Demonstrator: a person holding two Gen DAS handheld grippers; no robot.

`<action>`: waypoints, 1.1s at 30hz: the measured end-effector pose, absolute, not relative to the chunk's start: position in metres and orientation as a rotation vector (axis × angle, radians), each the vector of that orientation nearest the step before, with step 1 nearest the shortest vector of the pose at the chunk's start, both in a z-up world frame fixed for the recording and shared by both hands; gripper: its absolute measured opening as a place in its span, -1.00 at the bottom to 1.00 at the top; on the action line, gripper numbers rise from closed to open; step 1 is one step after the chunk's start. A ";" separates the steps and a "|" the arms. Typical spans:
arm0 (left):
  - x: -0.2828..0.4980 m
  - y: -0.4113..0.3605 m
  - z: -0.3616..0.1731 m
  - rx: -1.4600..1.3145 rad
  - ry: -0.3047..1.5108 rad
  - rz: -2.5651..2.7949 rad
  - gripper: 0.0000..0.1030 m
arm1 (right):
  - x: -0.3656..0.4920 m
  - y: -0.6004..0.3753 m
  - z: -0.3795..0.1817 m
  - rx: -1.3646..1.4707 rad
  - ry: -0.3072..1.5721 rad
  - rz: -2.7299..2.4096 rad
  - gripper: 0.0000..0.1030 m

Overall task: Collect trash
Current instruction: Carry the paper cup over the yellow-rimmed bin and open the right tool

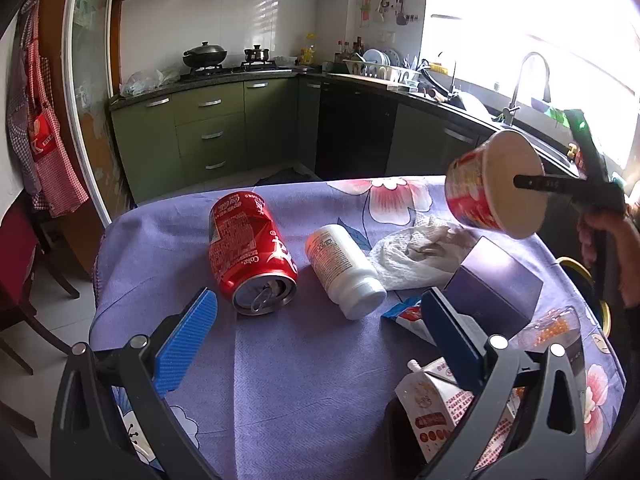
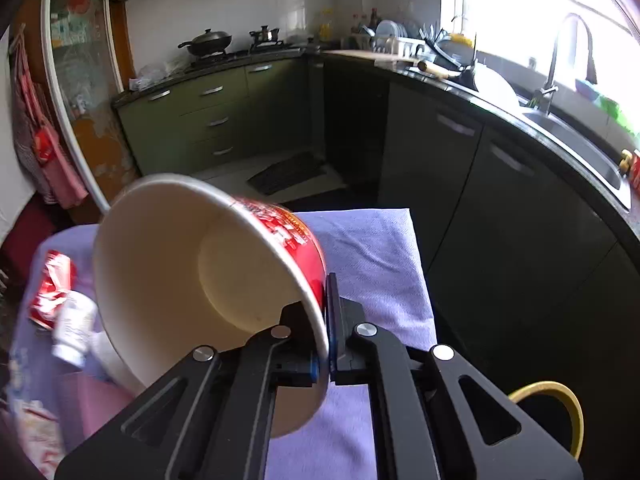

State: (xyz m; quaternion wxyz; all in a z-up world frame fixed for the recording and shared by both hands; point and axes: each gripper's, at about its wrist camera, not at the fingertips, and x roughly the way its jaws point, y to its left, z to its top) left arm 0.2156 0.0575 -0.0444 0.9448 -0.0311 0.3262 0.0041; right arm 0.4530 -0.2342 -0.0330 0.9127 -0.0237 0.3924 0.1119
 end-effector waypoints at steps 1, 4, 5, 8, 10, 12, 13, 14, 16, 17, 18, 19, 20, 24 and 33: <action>0.214 0.058 -0.043 -0.067 0.661 0.005 0.89 | 0.449 -0.238 -0.025 -0.041 0.821 0.238 -0.93; 0.209 0.058 -0.038 -0.073 0.644 -0.005 0.89 | 0.433 -0.268 0.006 0.022 0.872 0.252 -0.93; 0.208 0.058 -0.036 -0.075 0.638 -0.010 0.89 | 0.423 -0.281 0.016 0.039 0.886 0.248 -0.93; 0.201 0.055 -0.026 -0.076 0.613 -0.028 0.89 | 0.398 -0.323 0.042 0.074 0.928 0.206 -0.93; 0.194 0.051 -0.019 -0.068 0.592 -0.035 0.89 | 0.380 -0.355 0.053 0.083 0.954 0.148 -0.93; 0.188 0.048 -0.013 -0.058 0.580 -0.041 0.89 | 0.363 -0.396 0.056 0.112 0.992 0.076 -0.93; 0.184 0.046 -0.009 -0.051 0.574 -0.043 0.89 | 0.358 -0.410 0.055 0.122 1.007 0.051 -0.93; 0.180 0.044 -0.006 -0.046 0.568 -0.046 0.89 | 0.353 -0.428 0.050 0.142 1.028 0.021 -0.93; 0.172 0.039 -0.001 -0.037 0.564 -0.051 0.89 | 0.344 -0.464 0.028 0.196 1.094 -0.030 -0.93; 0.169 0.038 0.000 -0.035 0.562 -0.053 0.89 | 0.343 -0.475 0.019 0.214 1.114 -0.045 -0.93; 0.164 0.035 0.003 -0.031 0.561 -0.059 0.89 | 0.342 -0.490 0.003 0.237 1.145 -0.069 -0.93; 0.160 0.032 0.005 -0.026 0.562 -0.061 0.89 | 0.341 -0.499 -0.011 0.247 1.163 -0.086 -0.93; 0.157 0.031 0.006 -0.023 0.563 -0.061 0.89 | 0.342 -0.509 -0.027 0.260 1.188 -0.109 -0.93; 0.143 0.023 0.012 -0.003 0.576 -0.057 0.89 | 0.353 -0.535 -0.084 0.302 1.268 -0.151 -0.93; 0.133 0.011 0.012 0.017 0.637 -0.048 0.89 | 0.348 -0.543 -0.119 0.298 1.300 -0.172 -0.50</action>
